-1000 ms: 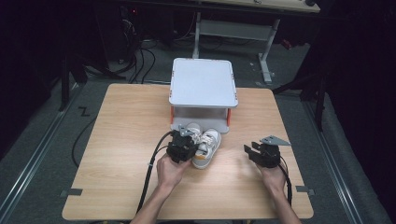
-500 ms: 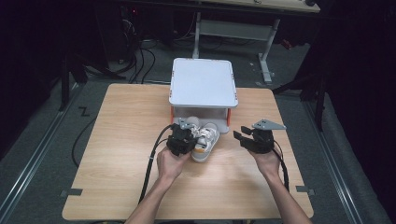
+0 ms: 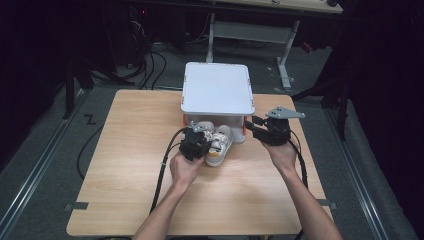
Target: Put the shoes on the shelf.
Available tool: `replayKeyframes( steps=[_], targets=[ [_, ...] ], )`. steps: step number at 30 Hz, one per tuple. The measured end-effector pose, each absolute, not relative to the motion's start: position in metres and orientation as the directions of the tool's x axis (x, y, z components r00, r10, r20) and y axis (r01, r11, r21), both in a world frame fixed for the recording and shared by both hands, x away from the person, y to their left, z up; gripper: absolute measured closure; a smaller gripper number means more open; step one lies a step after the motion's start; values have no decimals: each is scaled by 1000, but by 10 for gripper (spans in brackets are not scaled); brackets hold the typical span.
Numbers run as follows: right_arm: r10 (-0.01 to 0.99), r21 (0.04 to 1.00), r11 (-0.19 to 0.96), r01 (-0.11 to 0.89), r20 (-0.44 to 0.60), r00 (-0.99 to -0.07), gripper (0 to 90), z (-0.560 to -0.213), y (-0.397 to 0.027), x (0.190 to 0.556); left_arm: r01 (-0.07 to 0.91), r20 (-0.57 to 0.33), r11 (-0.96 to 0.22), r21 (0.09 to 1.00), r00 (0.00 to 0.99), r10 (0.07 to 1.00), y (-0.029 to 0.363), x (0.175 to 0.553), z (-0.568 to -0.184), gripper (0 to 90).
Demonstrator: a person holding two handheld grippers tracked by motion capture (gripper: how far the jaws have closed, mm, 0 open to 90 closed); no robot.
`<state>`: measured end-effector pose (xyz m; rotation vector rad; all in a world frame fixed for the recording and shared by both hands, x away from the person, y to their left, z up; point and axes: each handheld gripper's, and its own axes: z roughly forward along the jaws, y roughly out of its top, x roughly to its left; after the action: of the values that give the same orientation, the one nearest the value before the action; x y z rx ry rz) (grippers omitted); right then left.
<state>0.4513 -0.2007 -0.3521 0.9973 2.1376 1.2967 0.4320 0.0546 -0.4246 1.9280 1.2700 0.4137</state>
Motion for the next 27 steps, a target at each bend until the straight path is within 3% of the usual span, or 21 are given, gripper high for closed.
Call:
replayKeyframes(
  steps=[15, 27],
  targets=[
    [812, 903, 276, 329, -35, -583, 695, -345, -168, 501, 635, -123, -174, 753, 395, 910, 45, 458, -436, 824],
    [845, 878, 271, 395, -20, -535, 622, -353, -159, 528, 648, -86, -172, 742, 347, 934, 40, 480, -438, 823]
  ],
)
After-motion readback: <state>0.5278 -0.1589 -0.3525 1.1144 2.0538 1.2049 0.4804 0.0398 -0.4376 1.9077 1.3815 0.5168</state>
